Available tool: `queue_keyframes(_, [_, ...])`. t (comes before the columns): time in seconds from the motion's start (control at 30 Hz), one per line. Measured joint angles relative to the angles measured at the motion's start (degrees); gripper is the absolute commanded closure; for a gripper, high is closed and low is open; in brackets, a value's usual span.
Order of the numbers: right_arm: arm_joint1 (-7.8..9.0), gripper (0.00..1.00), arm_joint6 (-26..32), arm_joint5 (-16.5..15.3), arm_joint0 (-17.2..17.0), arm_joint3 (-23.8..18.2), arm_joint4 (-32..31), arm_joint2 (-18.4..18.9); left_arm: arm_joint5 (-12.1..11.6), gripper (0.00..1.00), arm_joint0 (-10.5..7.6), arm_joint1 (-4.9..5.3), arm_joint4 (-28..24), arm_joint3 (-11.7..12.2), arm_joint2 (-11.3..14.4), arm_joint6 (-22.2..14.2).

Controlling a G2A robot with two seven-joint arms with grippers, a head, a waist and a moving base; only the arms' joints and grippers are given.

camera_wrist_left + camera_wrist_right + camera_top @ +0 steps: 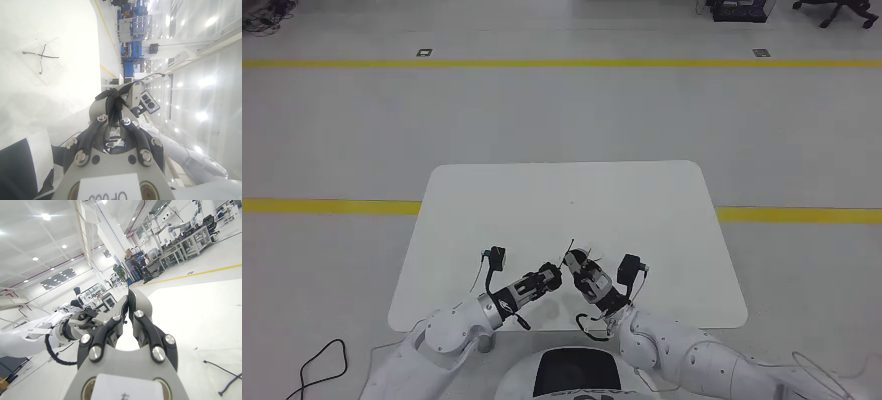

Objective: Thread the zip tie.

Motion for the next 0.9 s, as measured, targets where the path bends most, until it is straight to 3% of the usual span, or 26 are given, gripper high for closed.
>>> queue_keyframes(0.9, [0.03, 1.0, -0.44, 0.0, -0.05, 0.14, -0.11, 0.0, 0.22, 1.0, -0.34, 0.11, 0.08, -0.01, 0.48, 0.2])
